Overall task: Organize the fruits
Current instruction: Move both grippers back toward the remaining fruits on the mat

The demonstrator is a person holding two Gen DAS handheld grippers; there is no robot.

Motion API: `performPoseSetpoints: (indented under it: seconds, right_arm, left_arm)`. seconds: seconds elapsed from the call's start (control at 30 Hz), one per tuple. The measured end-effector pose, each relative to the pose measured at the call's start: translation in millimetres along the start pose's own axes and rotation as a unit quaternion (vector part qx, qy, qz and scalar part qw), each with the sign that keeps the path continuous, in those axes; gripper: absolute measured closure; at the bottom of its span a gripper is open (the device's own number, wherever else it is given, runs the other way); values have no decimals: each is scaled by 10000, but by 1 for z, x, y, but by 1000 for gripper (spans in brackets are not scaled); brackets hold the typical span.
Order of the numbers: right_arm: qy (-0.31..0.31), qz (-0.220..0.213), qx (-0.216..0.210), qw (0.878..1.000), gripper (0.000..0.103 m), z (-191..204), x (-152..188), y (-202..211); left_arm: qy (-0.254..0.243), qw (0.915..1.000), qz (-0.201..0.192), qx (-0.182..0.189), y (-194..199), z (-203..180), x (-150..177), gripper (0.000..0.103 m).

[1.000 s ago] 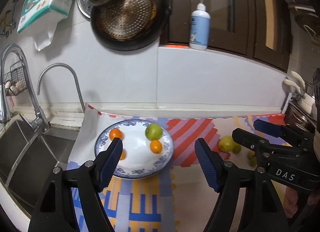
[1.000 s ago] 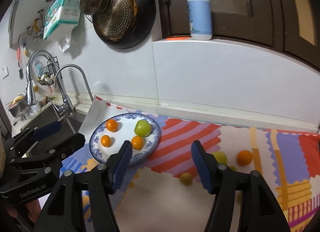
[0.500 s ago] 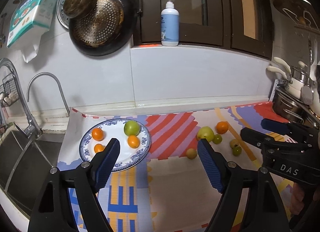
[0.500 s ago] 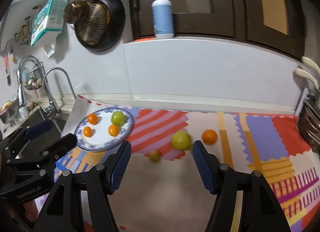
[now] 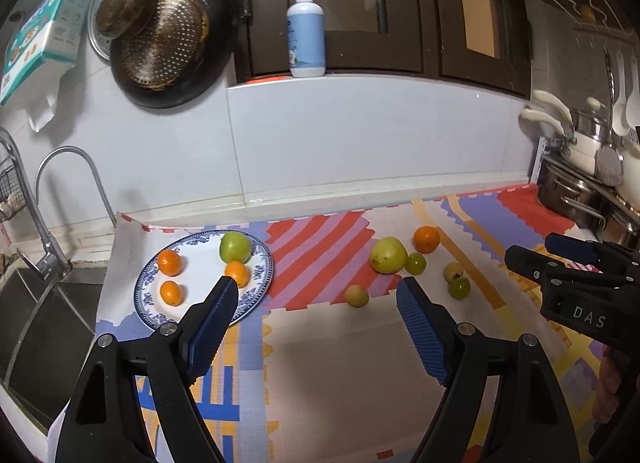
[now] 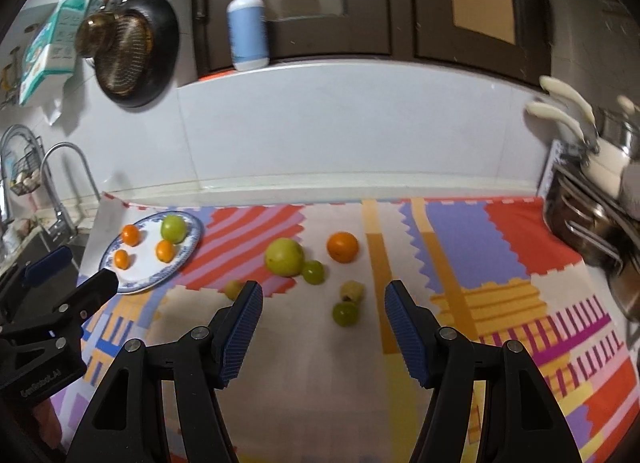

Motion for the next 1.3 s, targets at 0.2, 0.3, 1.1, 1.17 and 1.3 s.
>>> performPoseSetpoints:
  seconds: [0.2,0.3,1.1,1.17,1.3]
  right_arm:
    - [-135,231,72,9996,39,-9,12,-17]
    - [-154,295,112,9994,39,-12,16,-25]
    - [-305,991,158,9945,51,-25,24,-112]
    - [-324,1052,129,9938,54,-26,25,-117]
    - [-348,1165,93,9925,59,-26,28,-125]
  left_arm:
    - [-100,9997,195,95,-21,-7,8,20]
    - [-123,9993,324,151,-33,-9,13,20]
    - [-394,9917,959,765,-137,-31,24,23]
    - [-387,9907,1015,816,-144,-33,23,26]
    - [-356,9884,1124,958,-153,-38,24,36]
Point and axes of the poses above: each gripper's, at about its wrist camera, not at the fingertips, and y roughly against the way its jaws point, z to its left, x to its underside, the point moved 5 cm from there along -y, roughly the way its jaws point, and after that the axes turned 12 degrees about -y, right-handed, at the moved point
